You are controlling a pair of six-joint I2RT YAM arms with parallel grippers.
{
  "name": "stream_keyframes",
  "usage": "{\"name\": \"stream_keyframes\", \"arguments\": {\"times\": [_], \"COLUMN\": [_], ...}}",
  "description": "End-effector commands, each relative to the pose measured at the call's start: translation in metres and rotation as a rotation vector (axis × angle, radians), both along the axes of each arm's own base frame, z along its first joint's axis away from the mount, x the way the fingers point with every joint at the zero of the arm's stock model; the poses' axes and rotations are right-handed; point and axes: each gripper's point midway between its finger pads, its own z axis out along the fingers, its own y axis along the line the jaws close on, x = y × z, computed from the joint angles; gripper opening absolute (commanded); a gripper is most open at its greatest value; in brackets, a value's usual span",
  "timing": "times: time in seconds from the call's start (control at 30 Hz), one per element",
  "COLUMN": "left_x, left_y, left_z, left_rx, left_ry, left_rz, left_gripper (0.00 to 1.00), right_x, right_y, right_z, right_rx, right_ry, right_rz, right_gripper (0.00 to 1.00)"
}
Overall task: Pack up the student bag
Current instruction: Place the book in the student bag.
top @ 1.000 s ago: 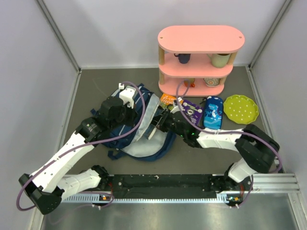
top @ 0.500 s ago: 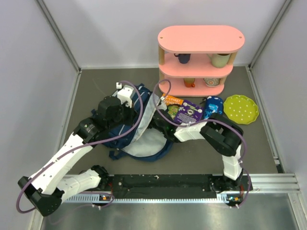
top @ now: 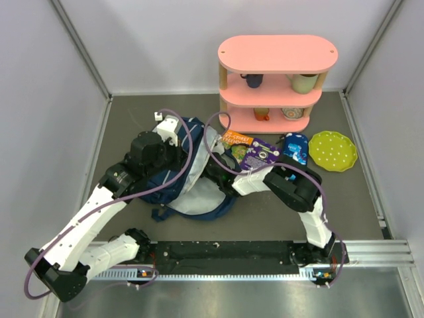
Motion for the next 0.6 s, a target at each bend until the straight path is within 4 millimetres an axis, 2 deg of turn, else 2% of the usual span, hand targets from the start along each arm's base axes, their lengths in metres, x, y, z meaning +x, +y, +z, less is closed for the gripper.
{"name": "stream_keyframes", "arguments": {"times": [0.0, 0.03, 0.13, 0.3, 0.33, 0.5, 0.57], "left_x": [0.007, 0.007, 0.01, 0.011, 0.011, 0.012, 0.012], "left_y": [-0.013, -0.012, -0.007, -0.002, -0.001, 0.001, 0.001], "left_z": [0.08, 0.08, 0.076, 0.072, 0.071, 0.067, 0.067], "left_rx": [-0.21, -0.212, -0.198, -0.184, -0.182, -0.172, -0.176], "left_ry": [-0.245, -0.243, -0.241, -0.237, -0.237, -0.229, -0.23], "left_rz": [-0.029, -0.025, 0.007, 0.029, 0.032, 0.04, 0.043], "left_gripper": [0.0, 0.0, 0.0, 0.0, 0.0, 0.0, 0.0], "right_x": [-0.011, -0.013, -0.022, -0.031, -0.033, -0.042, -0.043], "right_y": [-0.003, -0.005, -0.012, -0.028, -0.03, -0.042, -0.043], "right_z": [0.025, 0.029, 0.019, 0.016, 0.016, 0.022, 0.024], "right_rx": [0.056, 0.056, 0.032, 0.032, 0.026, 0.029, 0.039], "right_ry": [-0.032, -0.029, 0.0, 0.023, 0.029, 0.025, 0.026], "right_rz": [0.01, 0.014, 0.032, 0.03, 0.031, 0.037, 0.038], "right_gripper": [0.5, 0.52, 0.62, 0.67, 0.71, 0.7, 0.55]}}
